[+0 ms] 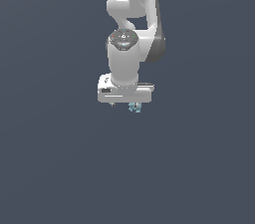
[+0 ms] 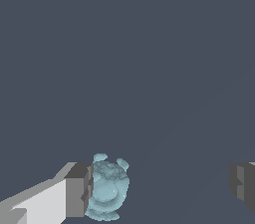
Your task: Pick up the object and move it to a goal position.
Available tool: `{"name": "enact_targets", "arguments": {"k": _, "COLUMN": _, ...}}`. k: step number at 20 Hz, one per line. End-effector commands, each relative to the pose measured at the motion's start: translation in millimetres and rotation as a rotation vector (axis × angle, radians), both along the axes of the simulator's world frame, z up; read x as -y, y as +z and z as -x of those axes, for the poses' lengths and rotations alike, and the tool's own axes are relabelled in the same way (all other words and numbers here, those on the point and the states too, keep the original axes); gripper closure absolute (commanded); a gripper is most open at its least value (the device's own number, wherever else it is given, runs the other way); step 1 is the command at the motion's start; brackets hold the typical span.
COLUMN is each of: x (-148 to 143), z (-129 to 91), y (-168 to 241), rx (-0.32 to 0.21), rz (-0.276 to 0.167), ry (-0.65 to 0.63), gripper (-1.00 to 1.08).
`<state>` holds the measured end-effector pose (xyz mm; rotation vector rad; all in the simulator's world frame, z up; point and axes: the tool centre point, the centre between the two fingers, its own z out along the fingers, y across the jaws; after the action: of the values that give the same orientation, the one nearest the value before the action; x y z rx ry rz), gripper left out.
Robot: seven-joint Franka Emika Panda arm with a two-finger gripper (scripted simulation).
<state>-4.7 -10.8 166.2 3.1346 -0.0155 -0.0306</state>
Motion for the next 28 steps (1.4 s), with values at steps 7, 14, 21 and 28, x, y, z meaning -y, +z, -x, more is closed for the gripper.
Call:
{"name": "enact_targets", "arguments": {"k": 7, "x": -0.9, "z": 2.2, "y": -3.9, "rx": -0.007, "rz": -0.01, "ry": 0.019, "gripper": -0.92}}
{"name": "enact_targets", "arguments": {"k": 14, "x": -1.2, "z": 3.2, "y": -5.9, "rx": -0.011, "rz": -0.015, "ry": 0.028, "gripper": -0.92}}
{"name": "enact_targets", "arguments": {"k": 21, "x": -5.6, "z": 8.1, "y": -11.1, "rx": -0.009, "rz": -0.014, "ry": 0.008, "gripper": -0.92}}
{"name": "enact_targets", "arguments": {"k": 28, "x": -18.8, "z": 25.1, "y": -27.5, "rx": -0.003, "rz": -0.01, "ry": -0.06, "gripper": -0.92}}
